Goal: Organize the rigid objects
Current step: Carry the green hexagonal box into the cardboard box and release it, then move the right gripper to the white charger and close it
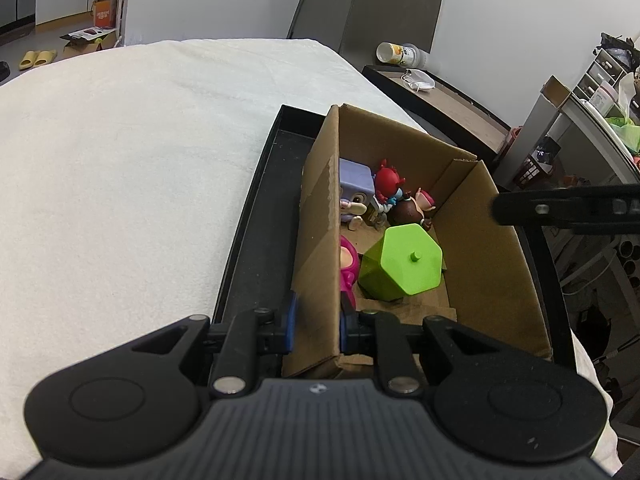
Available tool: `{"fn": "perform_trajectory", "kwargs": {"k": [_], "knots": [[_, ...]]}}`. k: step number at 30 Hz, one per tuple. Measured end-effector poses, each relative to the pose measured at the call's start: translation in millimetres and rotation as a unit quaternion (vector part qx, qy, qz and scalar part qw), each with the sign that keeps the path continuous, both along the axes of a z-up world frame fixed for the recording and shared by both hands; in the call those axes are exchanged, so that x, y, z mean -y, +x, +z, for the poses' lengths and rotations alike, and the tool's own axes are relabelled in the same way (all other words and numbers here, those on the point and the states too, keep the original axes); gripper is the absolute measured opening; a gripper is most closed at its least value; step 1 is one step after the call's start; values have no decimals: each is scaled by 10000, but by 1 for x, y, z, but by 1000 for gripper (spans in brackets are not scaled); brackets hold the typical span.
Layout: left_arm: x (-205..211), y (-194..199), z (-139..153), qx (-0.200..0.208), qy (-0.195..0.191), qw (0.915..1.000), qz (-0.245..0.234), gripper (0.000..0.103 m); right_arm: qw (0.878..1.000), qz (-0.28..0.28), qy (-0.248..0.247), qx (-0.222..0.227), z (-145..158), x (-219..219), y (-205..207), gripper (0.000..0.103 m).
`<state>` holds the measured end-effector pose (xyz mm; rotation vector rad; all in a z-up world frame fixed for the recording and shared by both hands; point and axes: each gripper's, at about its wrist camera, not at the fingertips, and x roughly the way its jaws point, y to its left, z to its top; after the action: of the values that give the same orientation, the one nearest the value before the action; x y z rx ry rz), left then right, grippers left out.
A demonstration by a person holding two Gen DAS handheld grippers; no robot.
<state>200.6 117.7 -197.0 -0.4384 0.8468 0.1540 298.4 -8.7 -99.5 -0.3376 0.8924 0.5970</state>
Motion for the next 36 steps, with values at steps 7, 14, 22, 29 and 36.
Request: {"fn": "perform_trajectory", "kwargs": {"k": [7, 14, 22, 29, 36], "knots": [[3, -1, 0, -3, 47, 10000, -2, 18, 9998, -199, -6, 32, 2, 25, 4, 57], [2, -1, 1, -3, 41, 10000, 5, 18, 9993, -363, -37, 70, -3, 46, 5, 61], [3, -1, 1, -4, 63, 10000, 13, 18, 9966, -819, 13, 8, -23, 80, 18, 64], [5, 0, 1, -4, 91, 10000, 8, 18, 9934, -1135, -31, -152, -52, 97, 29, 64], [3, 0, 0, -15, 47, 10000, 24, 18, 9916, -1254, -88, -297, -72, 97, 45, 59]]}}
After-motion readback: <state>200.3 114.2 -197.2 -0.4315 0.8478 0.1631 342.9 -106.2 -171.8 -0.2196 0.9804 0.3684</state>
